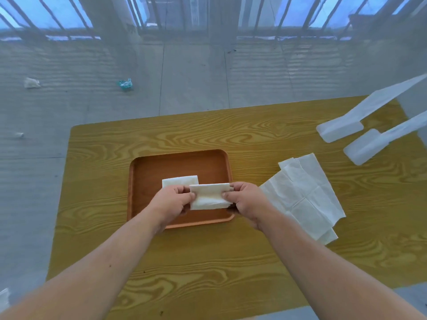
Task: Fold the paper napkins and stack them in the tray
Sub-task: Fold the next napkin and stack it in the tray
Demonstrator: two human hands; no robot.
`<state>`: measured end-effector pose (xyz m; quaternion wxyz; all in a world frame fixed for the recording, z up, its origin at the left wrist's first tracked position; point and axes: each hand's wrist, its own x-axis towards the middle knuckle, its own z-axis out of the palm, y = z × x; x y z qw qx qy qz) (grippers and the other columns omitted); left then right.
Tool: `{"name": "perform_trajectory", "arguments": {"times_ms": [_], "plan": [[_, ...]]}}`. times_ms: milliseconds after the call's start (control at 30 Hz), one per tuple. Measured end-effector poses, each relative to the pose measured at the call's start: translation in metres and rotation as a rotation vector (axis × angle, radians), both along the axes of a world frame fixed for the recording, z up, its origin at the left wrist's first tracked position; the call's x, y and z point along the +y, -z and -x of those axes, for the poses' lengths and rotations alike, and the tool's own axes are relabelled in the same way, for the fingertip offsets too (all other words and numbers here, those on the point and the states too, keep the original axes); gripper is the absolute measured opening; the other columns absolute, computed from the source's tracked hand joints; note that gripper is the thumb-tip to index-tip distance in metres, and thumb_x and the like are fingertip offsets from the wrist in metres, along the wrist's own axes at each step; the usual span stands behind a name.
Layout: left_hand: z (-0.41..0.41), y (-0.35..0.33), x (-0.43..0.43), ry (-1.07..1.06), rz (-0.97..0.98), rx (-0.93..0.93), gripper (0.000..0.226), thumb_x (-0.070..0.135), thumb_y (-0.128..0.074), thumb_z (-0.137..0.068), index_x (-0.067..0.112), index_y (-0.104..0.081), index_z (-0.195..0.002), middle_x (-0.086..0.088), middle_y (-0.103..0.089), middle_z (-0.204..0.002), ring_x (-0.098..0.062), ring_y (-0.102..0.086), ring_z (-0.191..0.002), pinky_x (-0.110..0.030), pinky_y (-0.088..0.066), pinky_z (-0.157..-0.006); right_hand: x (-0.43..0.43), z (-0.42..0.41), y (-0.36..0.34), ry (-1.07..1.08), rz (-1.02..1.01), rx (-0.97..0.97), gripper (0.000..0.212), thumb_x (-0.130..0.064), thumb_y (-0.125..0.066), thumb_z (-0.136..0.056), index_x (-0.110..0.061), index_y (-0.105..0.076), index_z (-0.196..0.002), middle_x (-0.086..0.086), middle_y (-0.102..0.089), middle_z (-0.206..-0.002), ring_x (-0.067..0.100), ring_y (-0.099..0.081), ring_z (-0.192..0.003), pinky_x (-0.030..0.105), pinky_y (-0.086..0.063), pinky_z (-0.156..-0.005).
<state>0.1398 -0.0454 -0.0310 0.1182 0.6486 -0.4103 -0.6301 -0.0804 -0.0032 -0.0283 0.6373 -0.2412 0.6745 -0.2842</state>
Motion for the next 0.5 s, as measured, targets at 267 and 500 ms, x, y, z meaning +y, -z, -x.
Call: {"name": "perform_trajectory", "arguments": {"times_ms": [267, 500], "plan": [[-0.066, 0.016, -0.021, 0.066, 0.264, -0.368, 0.025, 0.041, -0.075, -0.093, 0.021, -0.074, -0.078, 0.002, -0.071, -0.067, -0.015, -0.060, -0.059, -0.033, -0.047, -0.058, -0.046, -0.064, 0.013, -0.289, 0.086, 0.357, 0.027, -0.026, -0.072, -0.091, -0.001, -0.070, -0.082, 0.008, -0.073, -0.073, 0.019, -0.069, -0.057, 0.041, -0.063, -0.062], [-0.075, 0.026, -0.023, 0.173, 0.356, -0.555, 0.028, 0.048, -0.068, -0.093, 0.028, -0.065, -0.074, 0.009, -0.068, -0.074, -0.008, -0.061, -0.071, -0.031, -0.037, -0.053, -0.054, -0.077, 0.019, -0.591, 0.206, 0.751, 0.040, -0.040, -0.064, -0.096, -0.018, -0.047, -0.068, -0.003, -0.056, -0.065, 0.013, -0.047, -0.055, 0.032, -0.037, -0.050]]}}
